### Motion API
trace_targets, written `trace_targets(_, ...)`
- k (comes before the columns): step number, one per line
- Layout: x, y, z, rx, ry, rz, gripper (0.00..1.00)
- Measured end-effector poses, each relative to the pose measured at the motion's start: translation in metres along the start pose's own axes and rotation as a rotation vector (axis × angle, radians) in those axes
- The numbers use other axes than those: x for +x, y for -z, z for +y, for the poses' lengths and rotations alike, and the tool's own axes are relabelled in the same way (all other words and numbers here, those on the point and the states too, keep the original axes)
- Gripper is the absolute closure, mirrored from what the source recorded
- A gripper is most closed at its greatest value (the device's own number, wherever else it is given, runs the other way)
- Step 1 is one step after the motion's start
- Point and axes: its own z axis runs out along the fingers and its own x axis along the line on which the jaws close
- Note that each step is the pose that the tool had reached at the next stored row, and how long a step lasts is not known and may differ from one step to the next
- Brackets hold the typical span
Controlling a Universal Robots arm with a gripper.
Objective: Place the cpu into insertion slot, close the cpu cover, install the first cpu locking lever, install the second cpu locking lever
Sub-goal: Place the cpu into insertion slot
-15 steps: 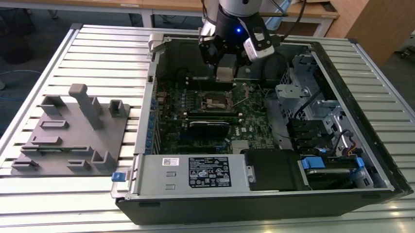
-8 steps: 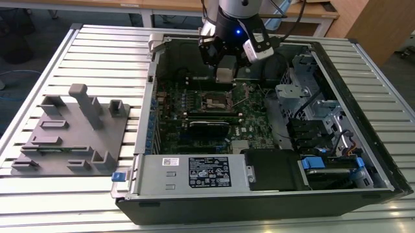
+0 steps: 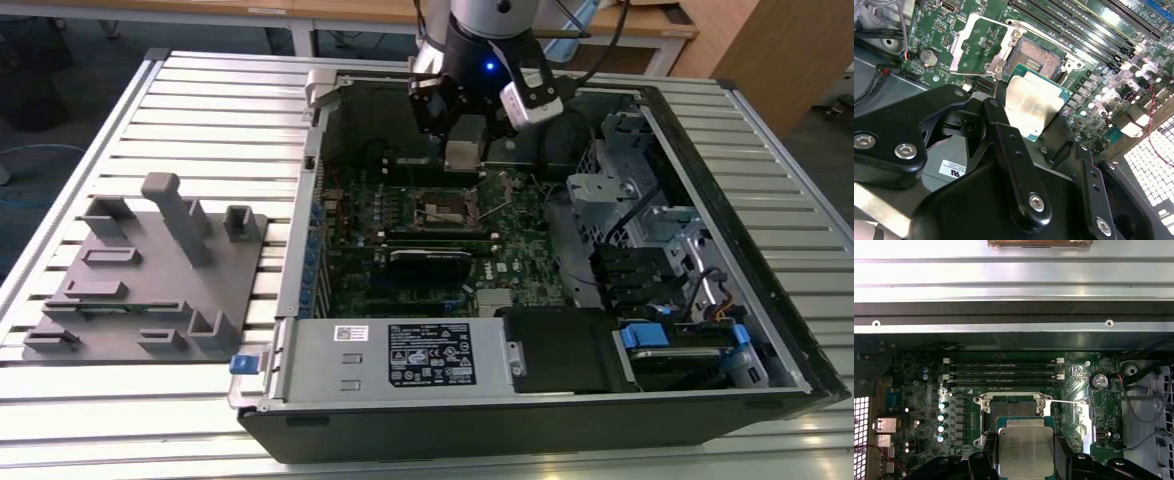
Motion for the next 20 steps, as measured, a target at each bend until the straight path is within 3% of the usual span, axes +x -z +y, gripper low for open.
trace_targets(20,0.0000,-0.0047,-0.0004,0.0001,0.000,-0.0001,0.46)
